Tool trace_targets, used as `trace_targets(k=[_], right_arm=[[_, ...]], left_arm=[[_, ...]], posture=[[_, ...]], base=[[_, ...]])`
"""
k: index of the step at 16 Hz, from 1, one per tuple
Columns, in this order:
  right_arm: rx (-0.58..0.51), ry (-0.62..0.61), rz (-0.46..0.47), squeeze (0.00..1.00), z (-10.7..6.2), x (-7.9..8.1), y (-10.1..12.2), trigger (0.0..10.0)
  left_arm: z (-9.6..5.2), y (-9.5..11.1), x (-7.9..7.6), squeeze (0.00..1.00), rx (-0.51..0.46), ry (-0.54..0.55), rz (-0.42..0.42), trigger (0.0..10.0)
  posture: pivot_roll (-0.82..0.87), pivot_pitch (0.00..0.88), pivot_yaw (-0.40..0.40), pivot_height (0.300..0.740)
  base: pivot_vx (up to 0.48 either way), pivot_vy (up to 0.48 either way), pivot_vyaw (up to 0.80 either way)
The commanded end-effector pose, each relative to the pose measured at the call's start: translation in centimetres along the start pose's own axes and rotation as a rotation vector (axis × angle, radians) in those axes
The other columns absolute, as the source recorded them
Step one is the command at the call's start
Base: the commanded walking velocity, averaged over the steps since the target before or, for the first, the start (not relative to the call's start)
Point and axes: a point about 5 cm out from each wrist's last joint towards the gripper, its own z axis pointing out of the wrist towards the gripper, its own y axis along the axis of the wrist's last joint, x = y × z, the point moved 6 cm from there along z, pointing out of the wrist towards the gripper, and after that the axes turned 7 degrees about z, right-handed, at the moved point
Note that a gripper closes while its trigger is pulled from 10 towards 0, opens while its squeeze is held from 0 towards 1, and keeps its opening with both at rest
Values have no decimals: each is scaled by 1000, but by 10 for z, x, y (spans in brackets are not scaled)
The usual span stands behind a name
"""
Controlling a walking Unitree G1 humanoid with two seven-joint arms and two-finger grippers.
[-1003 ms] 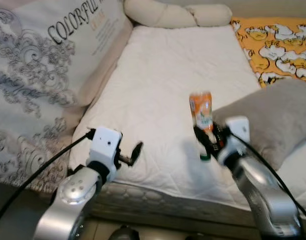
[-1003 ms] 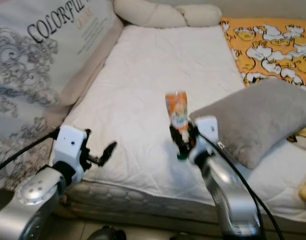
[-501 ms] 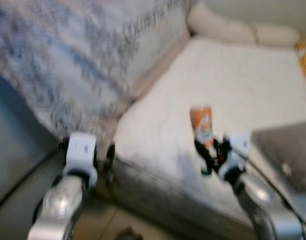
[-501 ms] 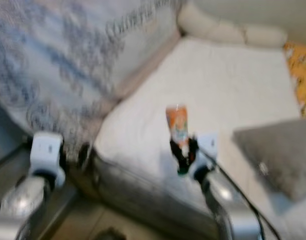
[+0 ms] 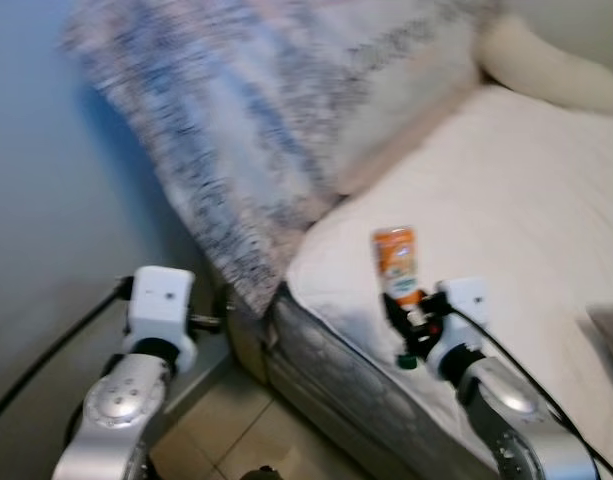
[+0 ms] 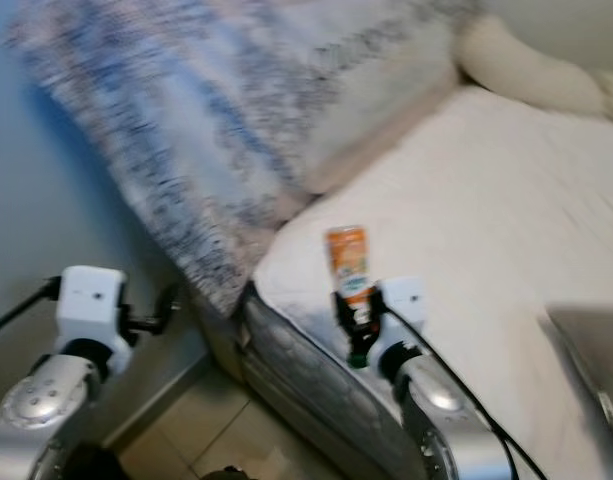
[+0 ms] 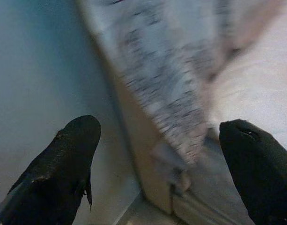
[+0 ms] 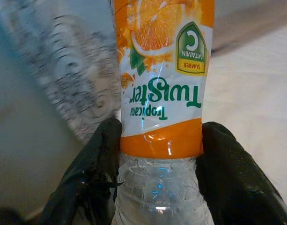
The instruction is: Clean up the room
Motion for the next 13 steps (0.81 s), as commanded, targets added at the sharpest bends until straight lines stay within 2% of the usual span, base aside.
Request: trace_targets(k=[1, 3, 5, 9, 13], right_arm=[[14, -3, -14, 0, -1, -3, -1, 10000], [34, 14, -22, 0, 2, -1, -3, 10000], [43, 11, -20, 0, 4, -2, -4, 10000], [75, 20, -28, 0, 6, -4, -9, 10000], [88, 24, -46, 0, 7, -3, -12, 10000]], left_arm=[[-1, 2, 0, 0, -1, 9, 4, 10000], [-2, 6, 5, 0, -43, 40, 60, 10000], [-2, 1, 7, 0, -16, 65, 62, 10000], [1, 8, -1, 0, -70, 25, 113, 10000], [1, 8, -3, 0, -65, 3, 83, 10000]], posture=[[34, 0, 25, 740], [42, 0, 17, 740], [41, 0, 14, 740], [42, 0, 17, 740], [41, 0, 16, 740]], base=[[0, 0, 800], [0, 0, 800], [0, 0, 800], [0, 0, 800], [0, 0, 800]])
